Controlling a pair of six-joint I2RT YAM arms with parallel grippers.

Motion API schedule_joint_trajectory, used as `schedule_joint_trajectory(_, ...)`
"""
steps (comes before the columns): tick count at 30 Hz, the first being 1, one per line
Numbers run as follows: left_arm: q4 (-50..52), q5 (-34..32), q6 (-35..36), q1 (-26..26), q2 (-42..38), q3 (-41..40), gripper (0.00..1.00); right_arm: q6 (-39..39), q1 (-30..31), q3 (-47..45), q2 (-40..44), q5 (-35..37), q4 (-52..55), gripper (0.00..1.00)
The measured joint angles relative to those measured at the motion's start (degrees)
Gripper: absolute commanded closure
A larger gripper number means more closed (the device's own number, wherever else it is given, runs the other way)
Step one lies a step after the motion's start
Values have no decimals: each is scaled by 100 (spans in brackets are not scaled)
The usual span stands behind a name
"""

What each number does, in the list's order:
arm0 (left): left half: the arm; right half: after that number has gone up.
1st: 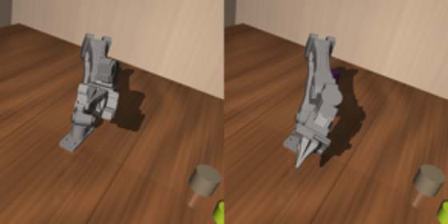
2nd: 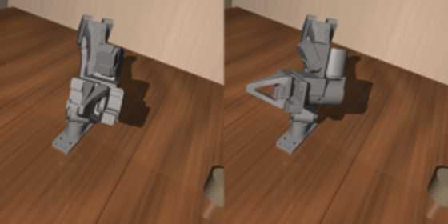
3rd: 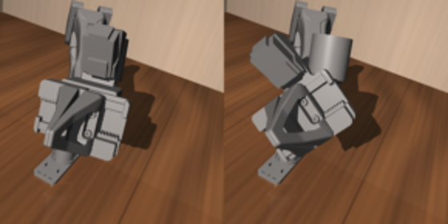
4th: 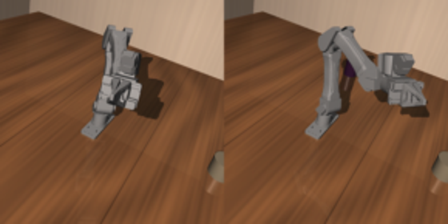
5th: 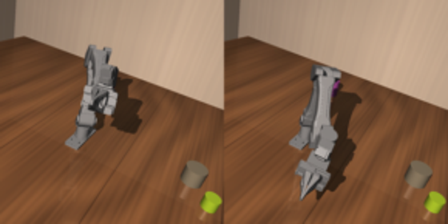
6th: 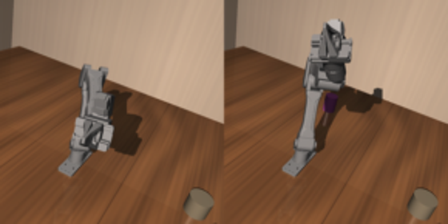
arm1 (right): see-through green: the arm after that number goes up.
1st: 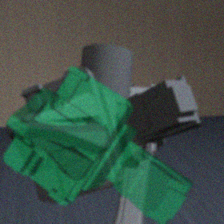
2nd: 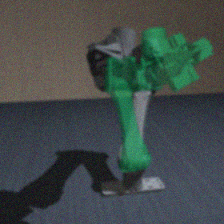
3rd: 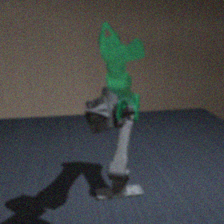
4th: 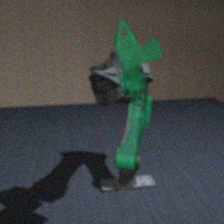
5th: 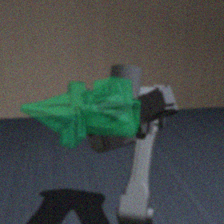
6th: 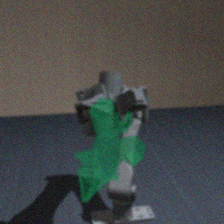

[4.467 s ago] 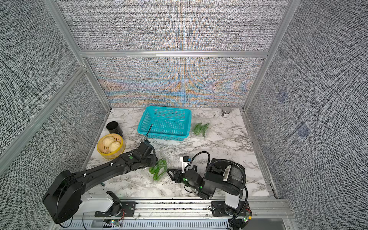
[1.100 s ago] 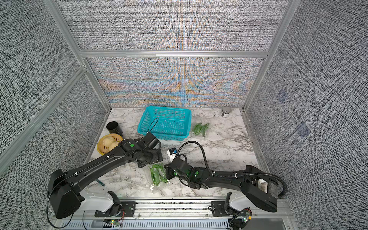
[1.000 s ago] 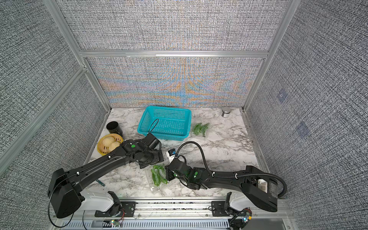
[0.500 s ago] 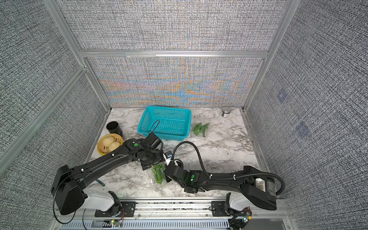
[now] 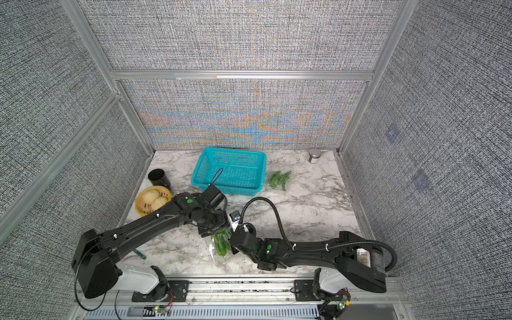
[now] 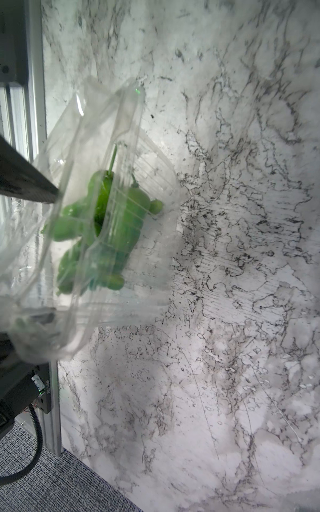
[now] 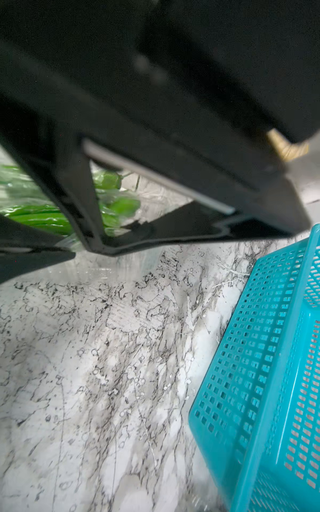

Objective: Take small green peppers out of containers
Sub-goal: Open the packing box at the center of the board.

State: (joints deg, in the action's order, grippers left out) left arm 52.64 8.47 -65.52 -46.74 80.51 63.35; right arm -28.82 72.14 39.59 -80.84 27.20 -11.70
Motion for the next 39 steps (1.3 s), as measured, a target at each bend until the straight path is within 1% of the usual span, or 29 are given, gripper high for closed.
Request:
schedule_joint_trajectory(8, -125, 101, 61, 13, -48, -15, 62, -94, 0, -24, -20, -15, -125, 100)
schedule_joint_trajectory(13, 55, 109, 184, 17, 35, 214, 72, -157, 0, -31, -72, 11, -227, 100)
schedule_joint_trajectory(16, 225, 129, 348, 20, 70, 306, 75, -208, -13, -35, -111, 90, -214, 100)
schedule_joint_trajectory(20, 1027, 17, 450, 68, 11, 168, 75, -284, -109, -66, -133, 387, -39, 100)
schedule_joint_trajectory(25, 1362, -9, 509, 116, -232, -26, 75, -286, -155, -66, -153, 529, -39, 100)
schedule_joint_trajectory(26, 1368, -46, 511, 122, -280, -24, 70, -286, -155, -66, -162, 535, -39, 100)
schedule_joint_trajectory(29, 1327, -81, 531, 131, -367, 70, 49, -286, -162, -70, -175, 527, -50, 100)
schedule_joint_trajectory(32, 1213, -81, 531, 142, -367, 205, 27, -284, -160, -173, -109, 470, -136, 100)
schedule_joint_trajectory(34, 1036, -90, 498, 131, -400, 282, 10, -286, -160, -321, 22, 391, -247, 100)
schedule_joint_trajectory(35, 940, -101, 452, 114, -422, 284, 5, -286, -160, -393, 96, 369, -302, 100)
schedule_joint_trajectory(36, 824, -101, 382, 111, -433, 275, 3, -304, -160, -470, 179, 332, -361, 100)
schedule_joint_trajectory(39, 529, -94, 247, 90, -332, 199, 1, -348, -184, -669, 428, 225, -527, 100)
